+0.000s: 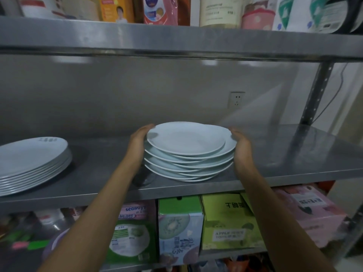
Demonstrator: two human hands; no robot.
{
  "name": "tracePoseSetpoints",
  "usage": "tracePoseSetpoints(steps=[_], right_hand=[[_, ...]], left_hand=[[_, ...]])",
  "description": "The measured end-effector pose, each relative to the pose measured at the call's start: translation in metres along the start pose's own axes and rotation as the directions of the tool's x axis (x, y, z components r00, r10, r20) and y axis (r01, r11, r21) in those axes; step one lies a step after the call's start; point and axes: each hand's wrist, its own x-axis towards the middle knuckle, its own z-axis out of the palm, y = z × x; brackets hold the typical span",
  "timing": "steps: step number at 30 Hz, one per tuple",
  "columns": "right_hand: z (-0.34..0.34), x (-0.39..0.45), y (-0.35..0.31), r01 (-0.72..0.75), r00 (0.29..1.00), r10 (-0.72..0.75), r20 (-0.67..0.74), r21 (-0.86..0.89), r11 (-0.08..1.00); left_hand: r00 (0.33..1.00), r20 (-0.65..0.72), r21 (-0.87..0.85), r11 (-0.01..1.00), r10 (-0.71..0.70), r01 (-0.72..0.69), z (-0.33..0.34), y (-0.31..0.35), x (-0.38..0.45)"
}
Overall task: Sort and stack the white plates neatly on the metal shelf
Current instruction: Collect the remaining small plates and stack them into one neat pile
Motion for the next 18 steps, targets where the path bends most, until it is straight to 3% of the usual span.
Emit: tracePoseSetpoints(steps=[7, 12, 18], right_hand=[[0.01, -0.007, 0.0, -0.011, 0.999, 0.01, -0.033, -0.036, 0.999], [0.002, -0.001, -0.007, -0.047, 0.998, 0.05, 0.035, -0.105, 0.993], [0.004, 0.001, -0.005, -0.007, 0.998, 0.013, 0.065, -0.093, 0.996]], left_hand=[[0.999, -0.019, -0.078, 0.996, -0.051, 0.05, 0.0, 0.0, -0.005], [0.999, 0.018, -0.093, 0.994, -0.049, 0.051, -0.004, 0.004, -0.002], [0.994, 0.051, -0.027, 0.994, -0.101, 0.103, -0.003, -0.004, -0.003]])
